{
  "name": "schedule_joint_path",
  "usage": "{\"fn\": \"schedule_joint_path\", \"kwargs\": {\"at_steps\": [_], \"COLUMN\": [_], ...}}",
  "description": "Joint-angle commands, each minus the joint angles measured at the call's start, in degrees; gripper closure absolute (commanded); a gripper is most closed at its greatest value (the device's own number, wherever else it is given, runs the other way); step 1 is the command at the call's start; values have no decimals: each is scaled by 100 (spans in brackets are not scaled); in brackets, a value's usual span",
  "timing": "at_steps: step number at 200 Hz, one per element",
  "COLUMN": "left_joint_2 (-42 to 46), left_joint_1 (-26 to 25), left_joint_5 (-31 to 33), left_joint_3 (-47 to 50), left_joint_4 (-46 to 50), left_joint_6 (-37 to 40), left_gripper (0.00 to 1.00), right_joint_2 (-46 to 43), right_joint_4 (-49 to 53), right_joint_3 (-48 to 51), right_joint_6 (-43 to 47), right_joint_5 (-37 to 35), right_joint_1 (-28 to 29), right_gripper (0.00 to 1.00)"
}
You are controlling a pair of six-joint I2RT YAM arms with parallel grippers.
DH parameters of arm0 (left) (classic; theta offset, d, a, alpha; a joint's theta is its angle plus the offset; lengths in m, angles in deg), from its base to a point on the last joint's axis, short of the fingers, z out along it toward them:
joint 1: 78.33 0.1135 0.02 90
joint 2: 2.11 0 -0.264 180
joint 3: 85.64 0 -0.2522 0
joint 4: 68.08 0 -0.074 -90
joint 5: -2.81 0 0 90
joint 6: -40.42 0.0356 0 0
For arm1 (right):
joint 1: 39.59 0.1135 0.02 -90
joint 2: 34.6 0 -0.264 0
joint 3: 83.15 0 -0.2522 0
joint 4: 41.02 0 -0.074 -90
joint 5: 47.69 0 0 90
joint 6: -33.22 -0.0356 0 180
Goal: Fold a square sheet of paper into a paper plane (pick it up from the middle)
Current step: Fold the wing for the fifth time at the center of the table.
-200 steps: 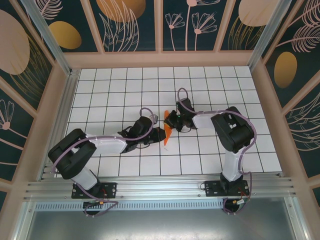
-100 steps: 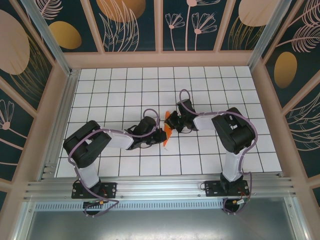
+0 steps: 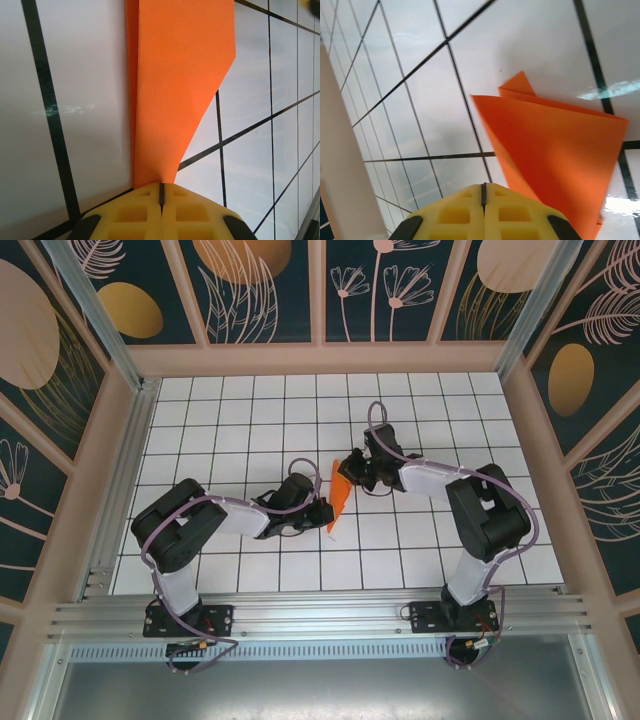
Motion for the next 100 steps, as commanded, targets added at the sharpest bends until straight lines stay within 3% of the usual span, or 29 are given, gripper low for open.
{"fn": "schedule_joint_path", "kwargs": {"at_steps": [1,100], "left_joint_2": [-169,-229], "left_joint_1": [15,14], "left_joint_5": [-32,-141], "left_joint_3": [135,225], "left_joint_4": [317,265], "left_joint_6": [161,117], "left_gripper": [100,100], "right_joint_2": [-74,946], "right_joint_4": [508,412], "right_joint_3": [-199,-542], "right_joint_6": [728,919], "right_joint_5": [-66,720], "right_joint_1": [144,396], "right_gripper": [97,100]}}
